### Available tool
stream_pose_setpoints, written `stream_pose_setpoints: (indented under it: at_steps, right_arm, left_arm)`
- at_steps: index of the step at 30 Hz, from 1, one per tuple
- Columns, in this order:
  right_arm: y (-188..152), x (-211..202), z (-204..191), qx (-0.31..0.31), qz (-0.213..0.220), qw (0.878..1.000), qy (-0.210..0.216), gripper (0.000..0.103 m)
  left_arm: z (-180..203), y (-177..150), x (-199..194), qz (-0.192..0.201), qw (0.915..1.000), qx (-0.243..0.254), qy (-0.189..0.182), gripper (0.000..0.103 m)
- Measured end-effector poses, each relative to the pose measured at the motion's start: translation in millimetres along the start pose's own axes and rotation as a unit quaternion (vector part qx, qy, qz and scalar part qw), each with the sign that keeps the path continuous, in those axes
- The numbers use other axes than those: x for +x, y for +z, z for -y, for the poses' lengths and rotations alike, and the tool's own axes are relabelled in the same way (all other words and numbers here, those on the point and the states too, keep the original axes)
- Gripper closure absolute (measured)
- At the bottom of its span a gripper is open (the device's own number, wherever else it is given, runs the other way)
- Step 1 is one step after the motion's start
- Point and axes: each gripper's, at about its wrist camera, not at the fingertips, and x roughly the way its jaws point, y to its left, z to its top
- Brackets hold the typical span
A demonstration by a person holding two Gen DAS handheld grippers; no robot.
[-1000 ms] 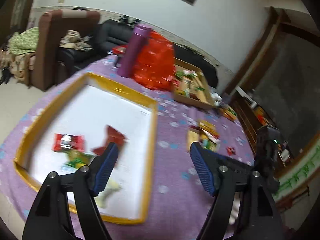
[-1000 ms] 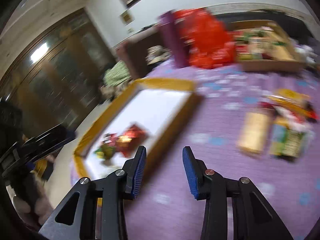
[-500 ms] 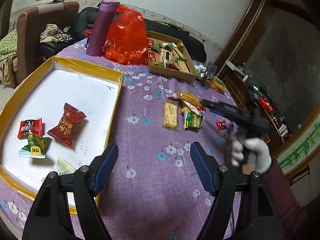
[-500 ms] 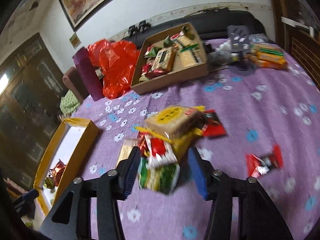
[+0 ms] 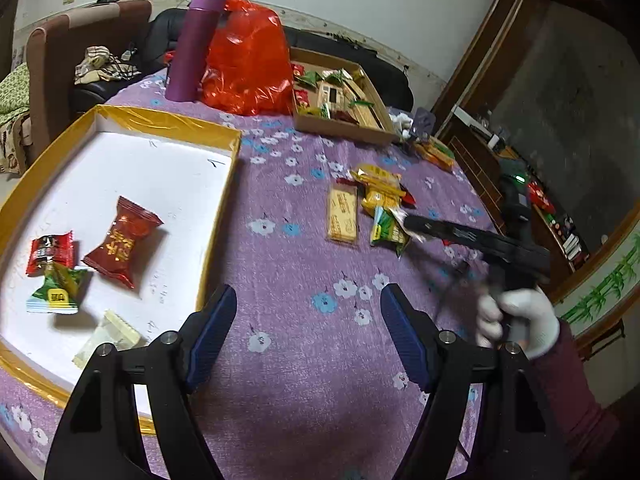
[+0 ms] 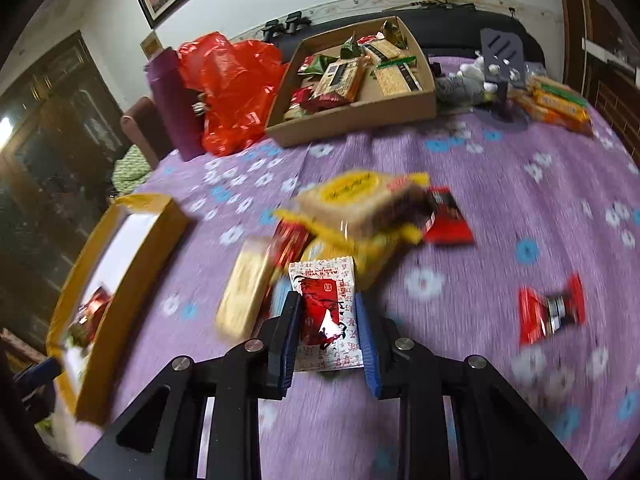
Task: Organize snacks
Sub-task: 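Grasp the red-white sachet with right gripper while left grasps cream biscuit pack, then carry the sachet and biscuit pack over the white tray and release both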
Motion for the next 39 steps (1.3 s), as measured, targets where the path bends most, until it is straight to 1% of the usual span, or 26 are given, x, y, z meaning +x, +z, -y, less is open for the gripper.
stream_pose_setpoints:
  at_steps: [2,4,7,8,10,13,15,17,21,23,24,25,26,27,28,32,36,39]
  right_arm:
    - [-13.9,-10.8,4.3,0.005,-0.004,1.000,0.007,0.075]
    - [-22.7,-15.4,7.8,0.005,-0.002,1.000,-0.005,0.075]
    - [-29.3,-13.8,14.2,0.003,0.008,0.999,-0.034,0.075]
    - [-29.8,-11.9,17.2,0.007,0.009,0.999,-0.034,0.075]
    - [-32.0,-7.3,23.2,0.017,0.011,0.999,-0.028,0.075]
    - [-36.3,-5.4,26.5,0.019,0.022,0.999,-0.022,0.075]
    - [-37.2,-6.3,27.9,0.020,0.028,0.999,-0.007,0.075]
    - [-38.8,-5.6,28.2,0.019,0.028,0.999,0.005,0.075]
    - [-40.1,-6.1,26.4,0.015,0.030,0.999,0.021,0.075]
    - [-40.1,-7.6,27.4,0.018,0.032,0.999,0.031,0.075]
    - [-40.0,-9.1,27.7,0.020,0.035,0.999,0.037,0.075]
    - [-39.8,-10.7,28.0,0.020,0.038,0.998,0.042,0.075]
    - [-39.6,-12.4,27.9,0.021,0.041,0.998,0.046,0.075]
    - [-39.3,-14.9,27.7,0.021,0.046,0.997,0.051,0.075]
    - [-39.1,-16.2,27.4,0.021,0.049,0.997,0.054,0.075]
    - [-39.4,-19.1,26.9,0.024,0.058,0.996,0.067,0.076]
    - [-39.8,-21.4,26.3,0.026,0.066,0.995,0.075,0.076]
    - [-40.6,-22.7,25.8,0.027,0.072,0.994,0.078,0.076]
  left_arm:
    - [4.0,0.2,4.7,-0.005,1.0000,0.006,0.003,0.029]
    - [10.2,2.6,12.5,-0.009,0.9998,0.014,0.007,0.029]
    - [21.7,8.1,31.1,-0.021,0.9995,0.022,0.006,0.029]
    - [25.8,10.4,38.0,-0.025,0.9994,0.024,0.004,0.029]
    - [34.6,16.3,54.1,-0.033,0.9989,0.034,0.004,0.029]
    - [44.6,27.6,78.9,-0.039,0.9982,0.044,0.015,0.029]
    - [48.5,36.5,96.0,-0.042,0.9979,0.046,0.016,0.029]
    - [52.7,45.2,114.0,-0.040,0.9973,0.055,0.026,0.029]
    - [63.4,58.1,150.9,-0.039,0.9928,0.098,0.056,0.029]
    - [66.5,61.3,166.4,-0.048,0.9903,0.116,0.060,0.029]
    - [68.0,62.2,173.0,-0.053,0.9893,0.123,0.060,0.031]
    - [69.9,62.2,181.0,-0.058,0.9871,0.134,0.066,0.044]
    - [70.1,61.8,185.6,-0.064,0.9858,0.138,0.071,0.069]
    - [68.8,61.5,190.8,-0.072,0.9856,0.136,0.071,0.071]
    - [67.9,61.8,190.6,-0.068,0.9867,0.130,0.070,0.072]
    - [65.3,59.8,180.6,-0.063,0.9889,0.114,0.071,0.072]
    - [57.0,58.9,148.5,-0.039,0.9941,0.086,0.053,0.072]
    - [45.4,56.6,115.2,-0.016,0.9975,0.055,0.041,0.072]
